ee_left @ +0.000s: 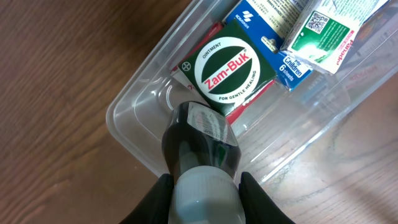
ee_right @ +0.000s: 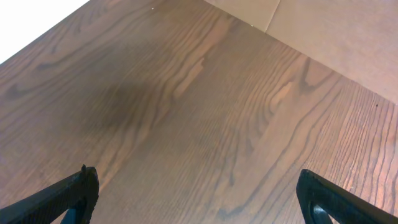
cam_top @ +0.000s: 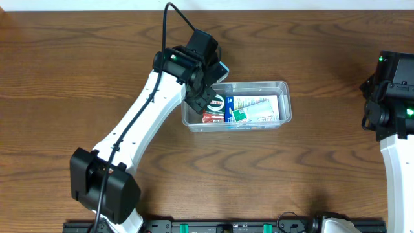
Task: Pack container
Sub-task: 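Lower the bottle upright into the container's left end and release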
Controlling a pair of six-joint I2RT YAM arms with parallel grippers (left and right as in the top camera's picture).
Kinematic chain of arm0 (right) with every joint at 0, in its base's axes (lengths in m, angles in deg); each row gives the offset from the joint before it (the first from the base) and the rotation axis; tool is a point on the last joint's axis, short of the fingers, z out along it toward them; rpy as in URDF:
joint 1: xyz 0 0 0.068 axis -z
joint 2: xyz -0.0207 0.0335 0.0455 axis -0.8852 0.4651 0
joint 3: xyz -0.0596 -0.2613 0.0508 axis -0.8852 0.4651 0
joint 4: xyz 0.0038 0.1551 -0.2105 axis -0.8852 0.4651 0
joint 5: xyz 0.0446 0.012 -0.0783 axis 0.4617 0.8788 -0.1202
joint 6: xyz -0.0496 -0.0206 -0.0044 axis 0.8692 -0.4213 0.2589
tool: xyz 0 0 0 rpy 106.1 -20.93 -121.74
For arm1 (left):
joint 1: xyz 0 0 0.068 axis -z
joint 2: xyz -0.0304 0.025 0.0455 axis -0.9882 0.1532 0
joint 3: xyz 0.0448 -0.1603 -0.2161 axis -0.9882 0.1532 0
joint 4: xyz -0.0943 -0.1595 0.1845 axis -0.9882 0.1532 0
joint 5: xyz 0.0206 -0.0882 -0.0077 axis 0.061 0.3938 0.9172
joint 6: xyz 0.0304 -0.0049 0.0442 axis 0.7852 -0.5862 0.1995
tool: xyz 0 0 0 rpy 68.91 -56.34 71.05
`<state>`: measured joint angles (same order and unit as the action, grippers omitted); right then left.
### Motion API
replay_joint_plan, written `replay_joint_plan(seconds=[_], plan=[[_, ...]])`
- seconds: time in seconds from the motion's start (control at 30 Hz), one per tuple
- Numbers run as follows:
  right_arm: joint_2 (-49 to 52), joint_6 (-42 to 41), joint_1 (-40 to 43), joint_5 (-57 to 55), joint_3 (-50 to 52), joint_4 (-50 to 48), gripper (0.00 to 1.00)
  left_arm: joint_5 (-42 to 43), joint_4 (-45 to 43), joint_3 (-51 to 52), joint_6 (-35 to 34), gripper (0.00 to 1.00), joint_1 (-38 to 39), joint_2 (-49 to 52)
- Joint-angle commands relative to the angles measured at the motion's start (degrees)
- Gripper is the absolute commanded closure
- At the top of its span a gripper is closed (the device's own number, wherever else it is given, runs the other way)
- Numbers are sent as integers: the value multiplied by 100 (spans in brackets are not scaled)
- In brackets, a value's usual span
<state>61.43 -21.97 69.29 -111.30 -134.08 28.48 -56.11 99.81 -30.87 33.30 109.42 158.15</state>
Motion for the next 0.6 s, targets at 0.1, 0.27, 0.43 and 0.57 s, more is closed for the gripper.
replay_joint_plan(seconds=[0.1,0.27,0.43,0.57], plan=[[15,81,44,-59,-13,4,1,-74,-28,28,282,84,-162,48],[15,83,44,-59,-13,4,1,-70,-26,35,280,84,-363,48],[15,83,44,-59,-13,4,1,-66,-31,35,280,84,-444,50],[15,81,44,-59,-13,4,1,-68,-52,35,278,84,-444,50]])
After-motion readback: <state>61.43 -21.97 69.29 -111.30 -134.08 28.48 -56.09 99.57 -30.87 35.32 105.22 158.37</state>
